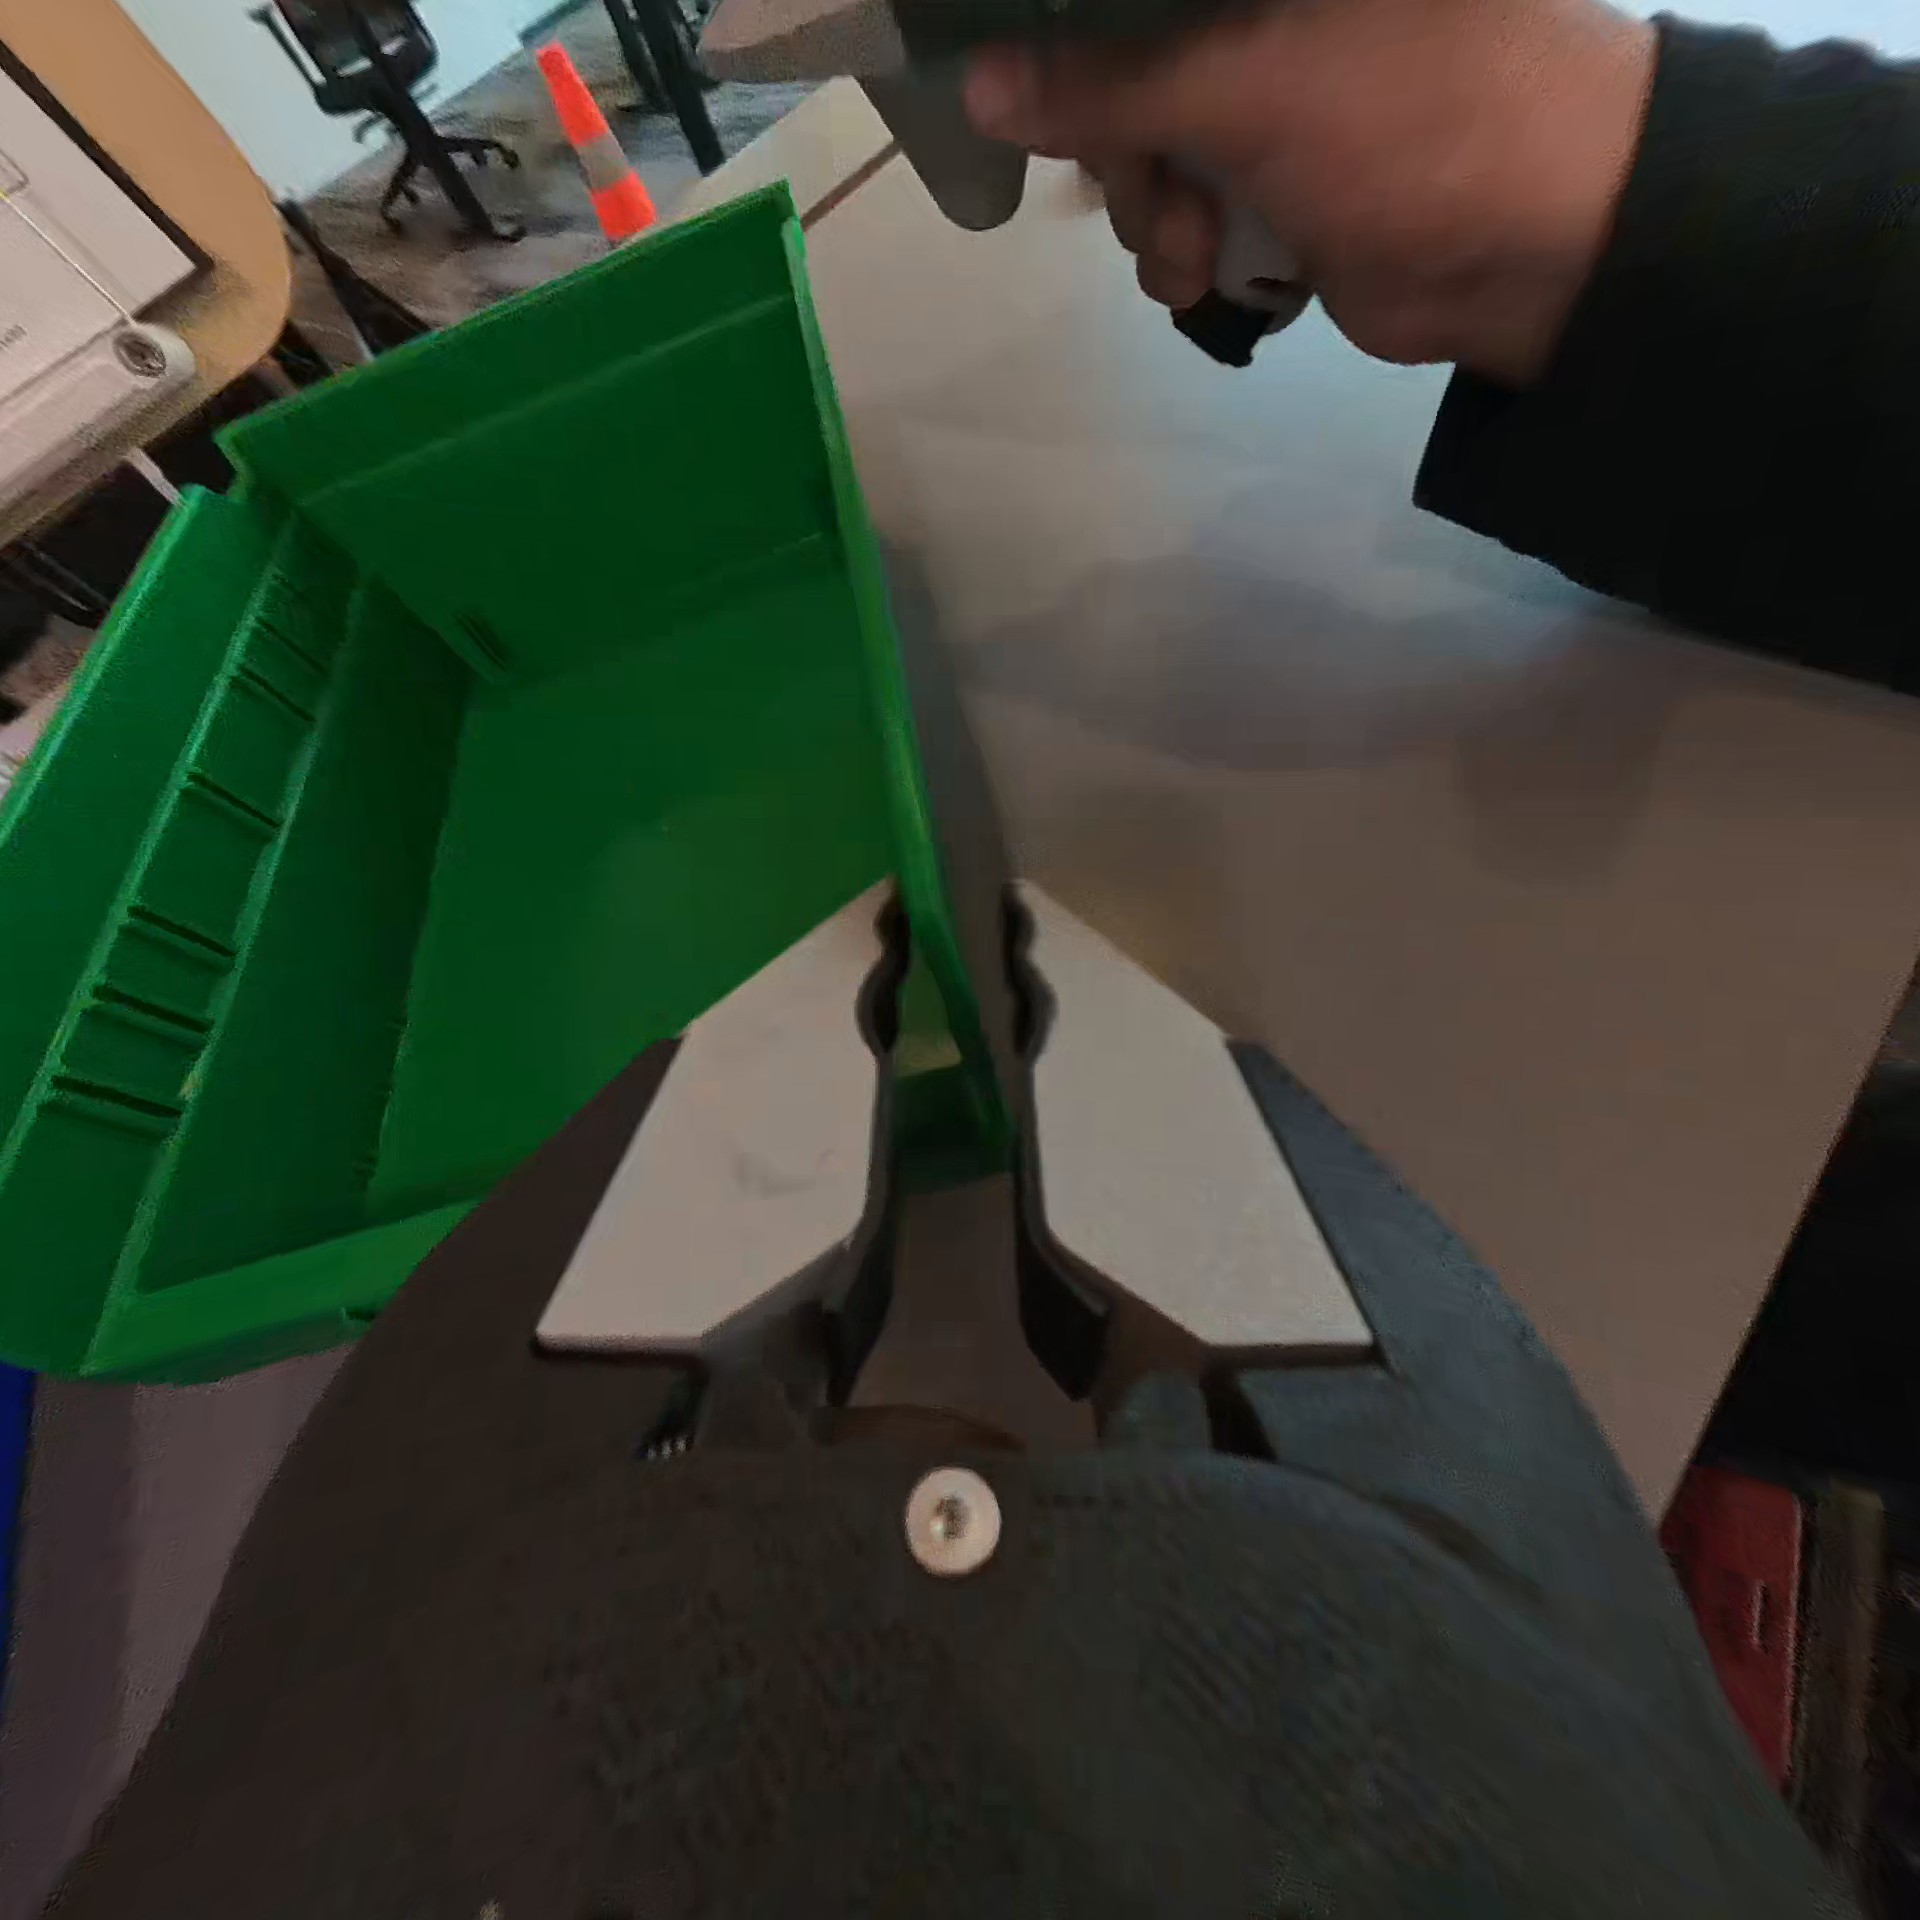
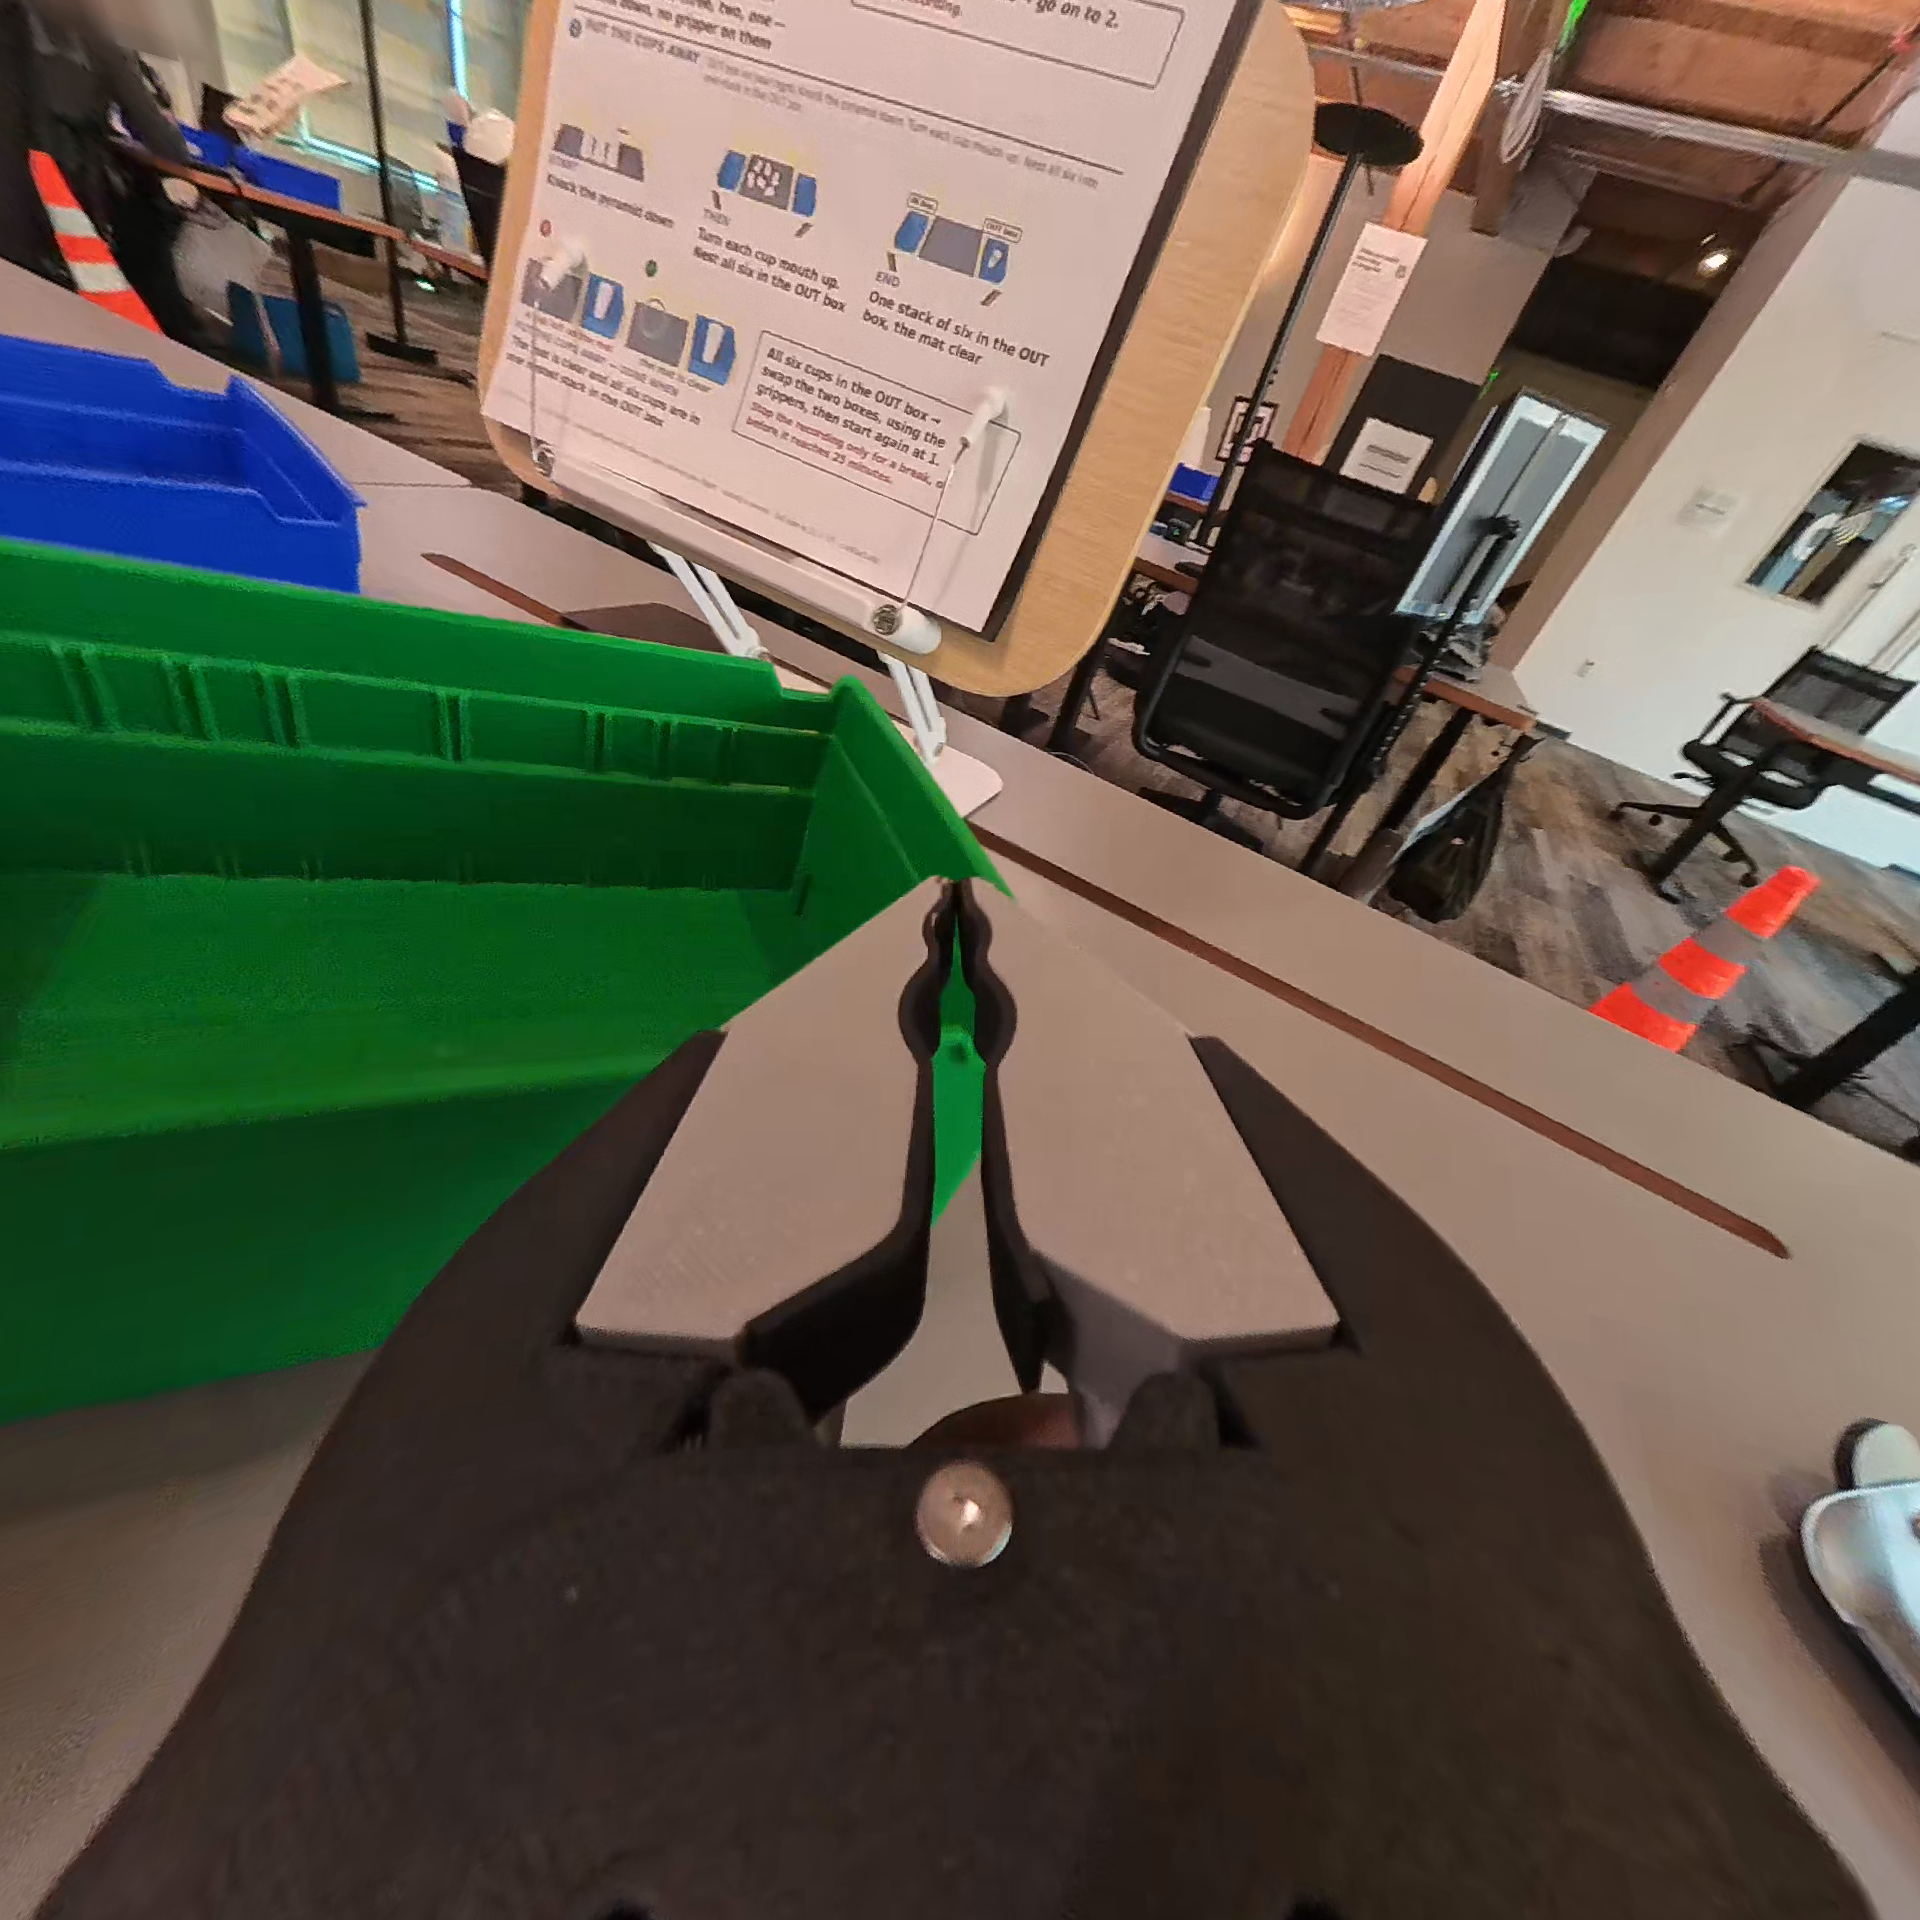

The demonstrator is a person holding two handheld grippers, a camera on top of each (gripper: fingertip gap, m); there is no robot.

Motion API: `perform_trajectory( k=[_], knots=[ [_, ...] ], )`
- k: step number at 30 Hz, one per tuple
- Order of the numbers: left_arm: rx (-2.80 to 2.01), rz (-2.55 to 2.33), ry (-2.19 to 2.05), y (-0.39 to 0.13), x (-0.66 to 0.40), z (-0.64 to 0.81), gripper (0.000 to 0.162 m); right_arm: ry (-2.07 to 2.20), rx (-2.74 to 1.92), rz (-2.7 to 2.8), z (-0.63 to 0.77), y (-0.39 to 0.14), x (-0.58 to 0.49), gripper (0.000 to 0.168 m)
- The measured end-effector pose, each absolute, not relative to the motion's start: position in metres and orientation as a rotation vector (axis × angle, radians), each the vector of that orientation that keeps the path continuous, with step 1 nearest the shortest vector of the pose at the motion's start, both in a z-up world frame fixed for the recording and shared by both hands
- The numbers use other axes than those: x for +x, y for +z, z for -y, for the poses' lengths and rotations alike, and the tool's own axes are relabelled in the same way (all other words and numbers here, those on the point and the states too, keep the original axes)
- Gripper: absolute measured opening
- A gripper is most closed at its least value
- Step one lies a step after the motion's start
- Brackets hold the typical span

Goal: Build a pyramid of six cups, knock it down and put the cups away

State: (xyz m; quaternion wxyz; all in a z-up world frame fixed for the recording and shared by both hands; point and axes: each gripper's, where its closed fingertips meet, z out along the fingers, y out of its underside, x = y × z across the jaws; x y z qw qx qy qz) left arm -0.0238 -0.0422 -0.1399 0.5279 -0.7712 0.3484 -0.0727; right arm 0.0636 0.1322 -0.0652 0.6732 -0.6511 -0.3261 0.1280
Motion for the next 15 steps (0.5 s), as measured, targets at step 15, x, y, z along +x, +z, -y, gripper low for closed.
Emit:
perform_trajectory(
  k=[15],
  knots=[
    [-1.839, -0.487, -0.113, -0.046, -0.202, 0.069, 0.062, 0.658, -1.293, 1.052, 0.002, -0.039, -0.029, 0.000]
  ],
)
